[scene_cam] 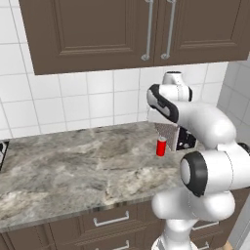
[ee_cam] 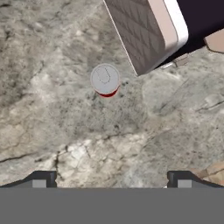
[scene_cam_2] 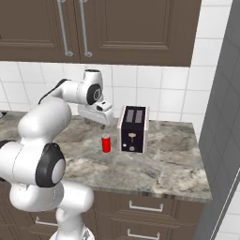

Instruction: Four empty soda cans are scattered around the kitchen. Gather all the cans and cluster them next to the stove for recycling.

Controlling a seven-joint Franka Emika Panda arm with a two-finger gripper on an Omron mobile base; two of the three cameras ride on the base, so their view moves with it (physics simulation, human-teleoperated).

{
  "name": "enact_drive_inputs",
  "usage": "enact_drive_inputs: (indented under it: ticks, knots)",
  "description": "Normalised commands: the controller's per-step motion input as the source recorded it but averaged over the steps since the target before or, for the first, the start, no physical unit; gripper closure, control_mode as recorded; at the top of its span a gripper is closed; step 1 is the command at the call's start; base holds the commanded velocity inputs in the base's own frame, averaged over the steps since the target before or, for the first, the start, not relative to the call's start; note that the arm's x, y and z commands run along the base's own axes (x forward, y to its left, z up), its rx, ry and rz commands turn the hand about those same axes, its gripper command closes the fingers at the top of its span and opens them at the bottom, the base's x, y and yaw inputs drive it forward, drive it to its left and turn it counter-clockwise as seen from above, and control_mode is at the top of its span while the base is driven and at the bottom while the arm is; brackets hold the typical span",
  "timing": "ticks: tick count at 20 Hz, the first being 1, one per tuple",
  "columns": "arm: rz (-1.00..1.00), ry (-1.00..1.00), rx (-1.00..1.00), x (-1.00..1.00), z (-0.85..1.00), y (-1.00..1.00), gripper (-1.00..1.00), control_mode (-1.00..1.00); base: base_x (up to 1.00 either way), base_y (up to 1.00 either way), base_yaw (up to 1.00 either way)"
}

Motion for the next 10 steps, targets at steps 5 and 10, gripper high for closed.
enact_drive_inputs:
  ticks: [5, 10]
  knots:
    - [0.0, -0.04, 0.02, 0.1, -0.76, -0.04, -1.0, -1.0, 0.0, 0.0, 0.0]
    - [-0.03, 0.0, 0.0, 0.47, -0.26, -0.06, -1.0, -1.0, 0.0, 0.0, 0.0]
